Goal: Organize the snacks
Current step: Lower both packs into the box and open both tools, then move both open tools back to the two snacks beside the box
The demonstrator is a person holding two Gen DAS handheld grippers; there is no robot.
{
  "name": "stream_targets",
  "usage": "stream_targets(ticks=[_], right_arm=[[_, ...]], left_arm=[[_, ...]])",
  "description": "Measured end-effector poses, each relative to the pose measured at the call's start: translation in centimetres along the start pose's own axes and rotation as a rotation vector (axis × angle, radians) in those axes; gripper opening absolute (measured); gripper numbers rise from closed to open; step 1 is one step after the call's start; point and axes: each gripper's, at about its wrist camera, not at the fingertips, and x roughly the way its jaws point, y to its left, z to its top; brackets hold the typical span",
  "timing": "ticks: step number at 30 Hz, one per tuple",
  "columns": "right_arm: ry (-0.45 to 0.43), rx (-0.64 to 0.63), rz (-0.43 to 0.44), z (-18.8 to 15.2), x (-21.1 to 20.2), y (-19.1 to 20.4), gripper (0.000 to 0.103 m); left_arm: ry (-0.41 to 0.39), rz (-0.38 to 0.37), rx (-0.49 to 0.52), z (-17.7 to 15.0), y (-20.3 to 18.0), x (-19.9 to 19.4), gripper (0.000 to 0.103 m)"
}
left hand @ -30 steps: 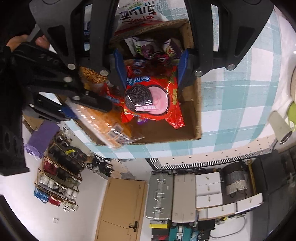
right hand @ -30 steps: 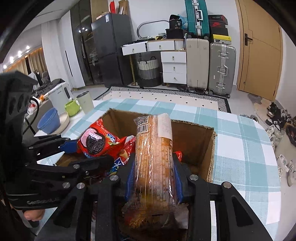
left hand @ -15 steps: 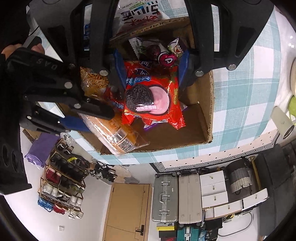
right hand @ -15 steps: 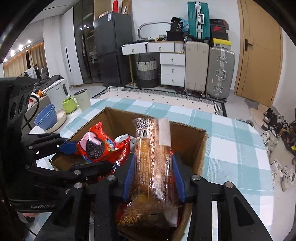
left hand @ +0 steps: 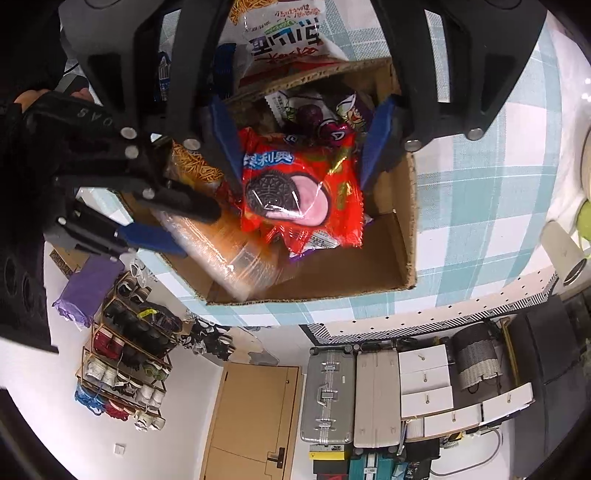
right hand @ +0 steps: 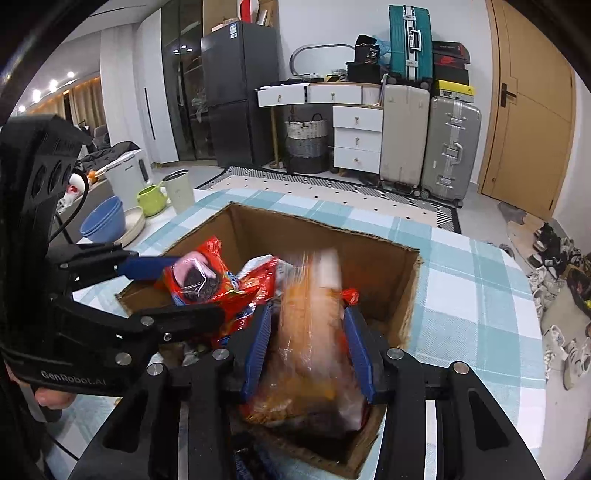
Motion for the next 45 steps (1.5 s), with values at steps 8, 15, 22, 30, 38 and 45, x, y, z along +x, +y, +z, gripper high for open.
stream_targets(ticks=[8, 15, 22, 30, 38, 45], right_arm=[[-0.039, 0.018, -0.05, -0.7, -3.4, 0.0, 0.086], [-0.05, 0.064, -0.077, -2.6, -6.6, 0.5, 0.102], [-0.035, 0.097, -0.049, -5.2, -7.9, 1.3, 0.102], [0.042, 0.163, -0.046, -8.2, -6.3, 1.8, 0.102], [0.13, 0.187, -0.026, -10.3, -3.1, 3.1, 0.102], [0.161, 0.157, -0.045, -11.3, -1.9, 3.2, 0.102]], left_arm=[[-0.044, 0.023, -0.009, -0.4, 0.2, -3.5, 0.084], [-0.075, 0.047, -0.029, -2.3, -0.1, -7.1, 0.102], [-0.062, 0.093, -0.067, -5.3, 0.1, -9.4, 0.102], [-0.027, 0.129, -0.089, -8.7, 0.2, -9.3, 0.102], [0.031, 0.134, -0.12, -11.1, 0.5, -7.1, 0.102], [0.081, 0.116, -0.13, -11.7, -0.1, -4.8, 0.102]])
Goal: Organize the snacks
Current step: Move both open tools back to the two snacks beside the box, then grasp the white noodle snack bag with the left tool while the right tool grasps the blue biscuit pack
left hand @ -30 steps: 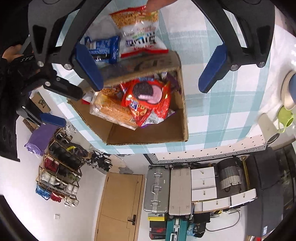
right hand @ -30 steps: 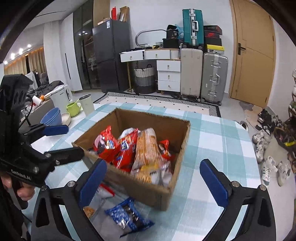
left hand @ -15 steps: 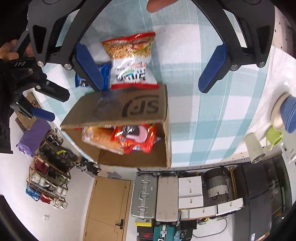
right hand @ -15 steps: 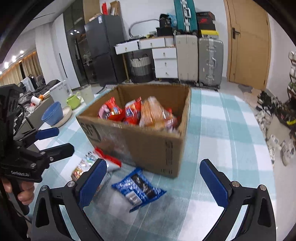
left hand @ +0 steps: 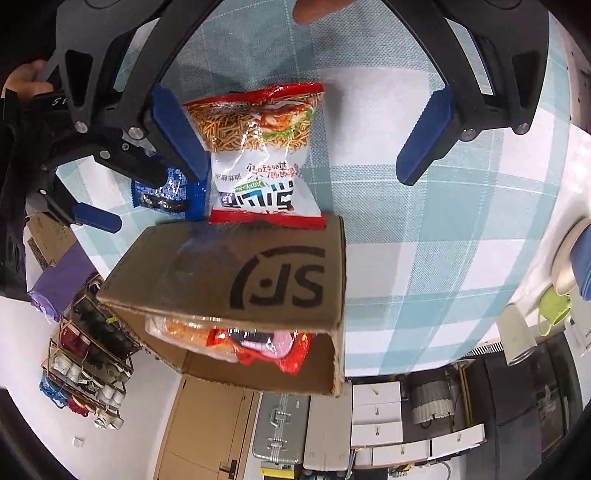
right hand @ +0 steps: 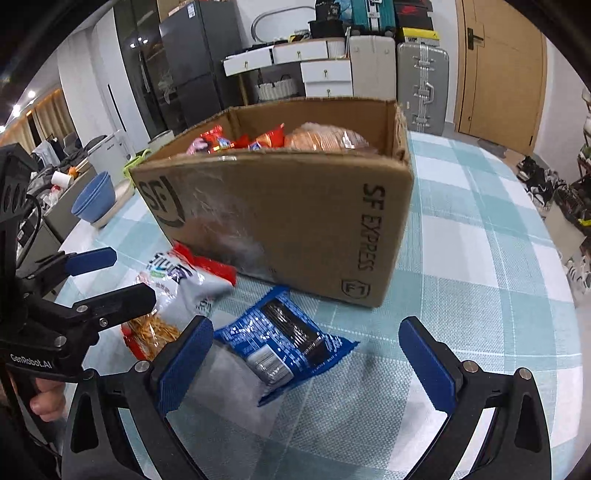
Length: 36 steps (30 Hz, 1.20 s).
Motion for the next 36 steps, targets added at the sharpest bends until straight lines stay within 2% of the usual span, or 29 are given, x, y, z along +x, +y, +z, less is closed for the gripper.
stream_targets(ticks=[4, 10, 13, 15, 18, 20, 21, 23, 30, 36], right_arm=[[0.008, -0.008, -0.019, -0.7, -0.1, -0.6, 0.102], [0.025, -0.023, -0.023, -0.9, 0.5, -1.0, 0.102], [0.046, -0.072, -0.019, -0.9, 0.8, -0.7, 0.102], [0.063, -0.09, -0.018, -1.0, 0.9, -0.9, 0.102], [0.068, -0.109, -0.008, -1.0, 0.7, -1.0, 0.102], [0.068, -0.12, -0.013, -1.0, 0.7, -1.1, 0.102], [0.07, -0.119, -0.009, -1.0, 0.8, -1.2, 0.102], [0.072, -0.121, 0.005, -1.0, 0.9, -1.1, 0.102], [0.079, -0.147, 0.004, -0.9, 1.7, -0.4, 0.101], [0.074, -0.161, 0.011, -0.8, 2.2, 0.5, 0.084]], left_arm=[[-0.012, -0.012, -0.002, 0.2, 0.3, 0.0, 0.102], [0.013, -0.018, -0.006, 0.7, 0.1, 1.1, 0.102], [0.03, -0.027, 0.007, 0.7, -0.3, 1.8, 0.102], [0.042, 0.002, 0.023, 0.7, -0.7, 2.5, 0.102], [0.063, -0.012, 0.027, 0.7, -0.8, 3.6, 0.095], [0.074, -0.074, 0.01, 0.7, -0.7, 4.2, 0.079], [0.077, -0.093, 0.006, 0.7, -0.6, 4.4, 0.076], [0.08, -0.123, -0.001, 0.8, -0.6, 4.7, 0.057], [0.068, -0.141, -0.02, 1.2, -0.5, 5.4, 0.048], [0.065, -0.127, -0.037, 0.9, -0.1, 4.9, 0.047]])
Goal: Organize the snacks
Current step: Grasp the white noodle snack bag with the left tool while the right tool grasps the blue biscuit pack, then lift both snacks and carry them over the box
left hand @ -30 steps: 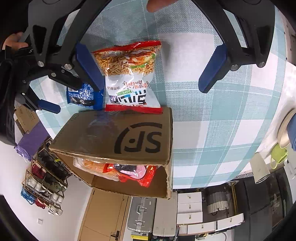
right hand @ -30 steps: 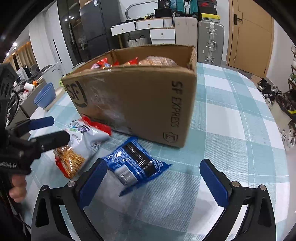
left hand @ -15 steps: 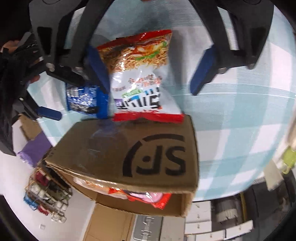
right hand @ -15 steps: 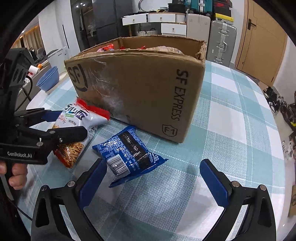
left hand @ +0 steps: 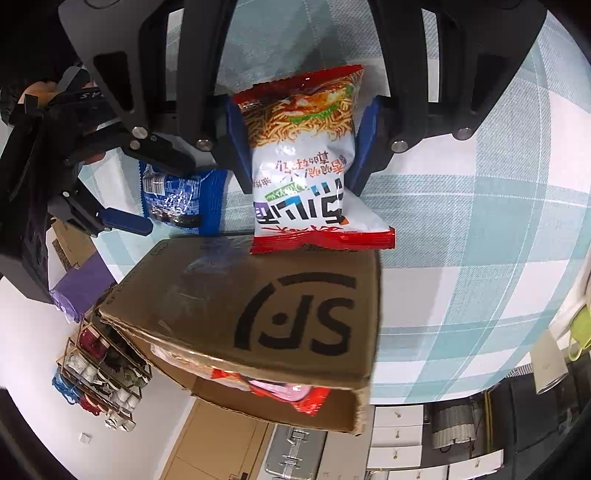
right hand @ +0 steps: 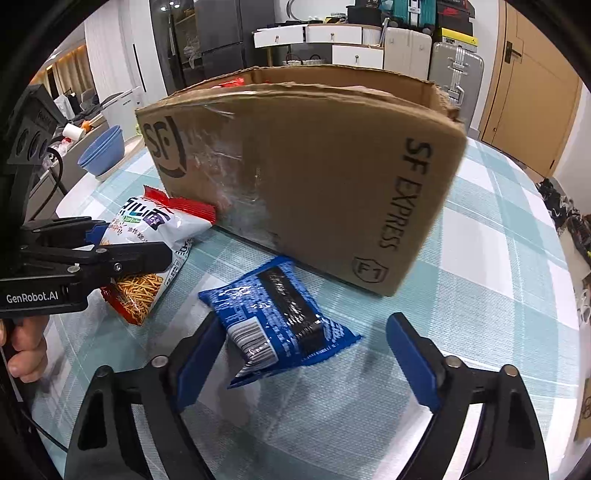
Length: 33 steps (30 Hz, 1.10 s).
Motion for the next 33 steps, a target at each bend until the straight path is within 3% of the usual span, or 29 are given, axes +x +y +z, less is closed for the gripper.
stream_targets(ticks=[5, 9, 13, 33], right_arm=[[-0.017, -0.021, 0.011, 0.0, -0.1, 1.0, 0.063], [-0.033, -0.005, 0.031, -0.2, -0.4, 1.1, 0.06], [-0.04, 0.008, 0.029, -0.6, -1.0, 0.9, 0.044], [-0.159, 0.038, 0.03, -1.4, -6.4, -0.4, 0.044]], left_arm=[[-0.008, 0.006, -0.011, -0.7, 0.6, -0.9, 0.046], [-0.017, 0.011, -0.026, -1.3, 1.7, -2.1, 0.046], [-0.032, 0.014, -0.03, -1.6, 1.9, -3.1, 0.046], [-0.089, 0.038, -0.008, -2.4, 1.1, -6.4, 0.046]])
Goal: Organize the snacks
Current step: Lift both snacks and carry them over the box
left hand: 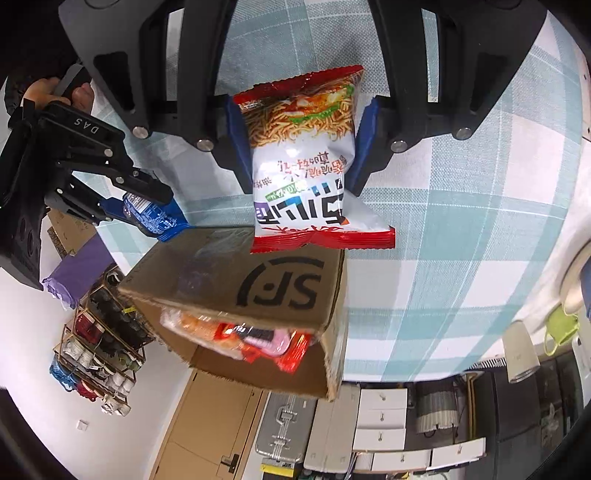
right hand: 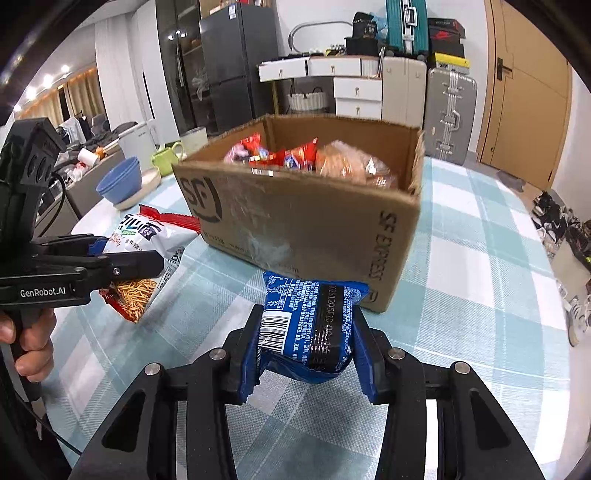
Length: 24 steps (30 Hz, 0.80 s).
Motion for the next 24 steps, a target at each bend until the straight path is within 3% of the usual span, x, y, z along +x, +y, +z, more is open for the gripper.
stream_targets(ticks=[13, 24], right_arm=[[-0.113, 0.025, -0.019, 1.4, -6.3, -1.1, 0.044], [-0.161, 0.021, -0.009, 4.0, -7.3, -0.3, 0.044]], left_arm=[[-0.064, -0.019, 0.034, 1.5, -1.6, -3.7, 0.046], [-0.131, -0.018, 0.059, 3.7, -3.0, -6.8, 0.046]])
